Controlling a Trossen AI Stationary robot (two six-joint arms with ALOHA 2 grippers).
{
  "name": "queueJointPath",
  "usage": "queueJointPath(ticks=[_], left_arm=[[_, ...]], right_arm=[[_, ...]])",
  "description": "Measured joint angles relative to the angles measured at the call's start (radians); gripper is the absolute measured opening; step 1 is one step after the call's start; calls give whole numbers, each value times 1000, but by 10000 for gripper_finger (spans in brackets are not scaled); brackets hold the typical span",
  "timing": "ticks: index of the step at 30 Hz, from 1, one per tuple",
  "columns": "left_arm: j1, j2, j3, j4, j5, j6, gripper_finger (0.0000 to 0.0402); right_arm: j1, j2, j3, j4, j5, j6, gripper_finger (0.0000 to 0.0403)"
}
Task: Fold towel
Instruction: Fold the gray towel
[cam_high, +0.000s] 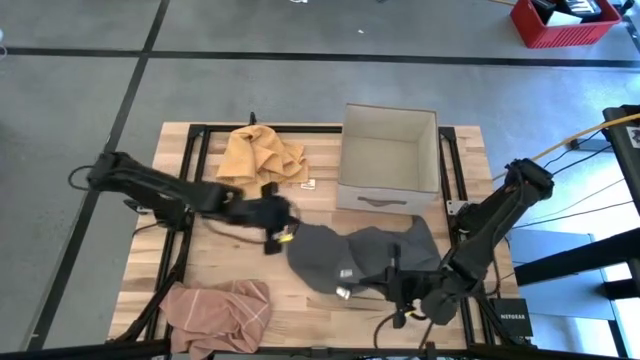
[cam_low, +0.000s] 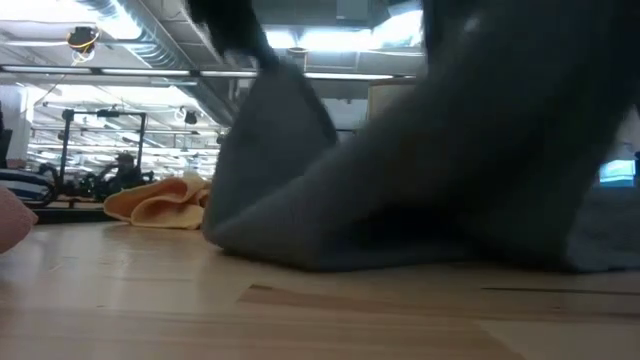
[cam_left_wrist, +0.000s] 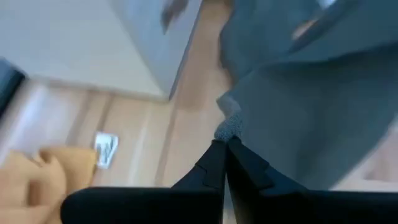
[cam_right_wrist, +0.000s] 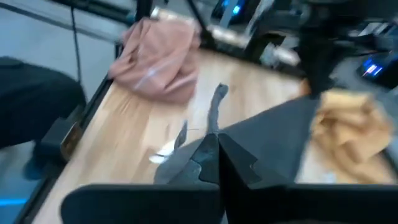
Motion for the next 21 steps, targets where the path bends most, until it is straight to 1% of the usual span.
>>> queueJointPath(ticks=[4, 6, 9, 14, 17, 21], left_arm=[[-89, -132, 0, 4, -122, 1, 1], [-116, -188, 0, 1, -170, 2, 1], [-137, -271, 0, 4, -219, 3, 1], [-154, -392, 12, 52, -269, 34, 1], [-164, -430, 59, 114, -279, 91, 1], [-176, -442, 163, 116, -278, 184, 1]], right_arm=[[0, -26, 108, -85, 92, -96, 1], [0, -41, 173, -141, 130, -115, 1], [0, -64, 262, -244, 155, -120, 1], [0, -103, 398, -361, 252, -152, 1], [0, -121, 481, -377, 295, -213, 1], [0, -127, 593, -376, 339, -337, 1]])
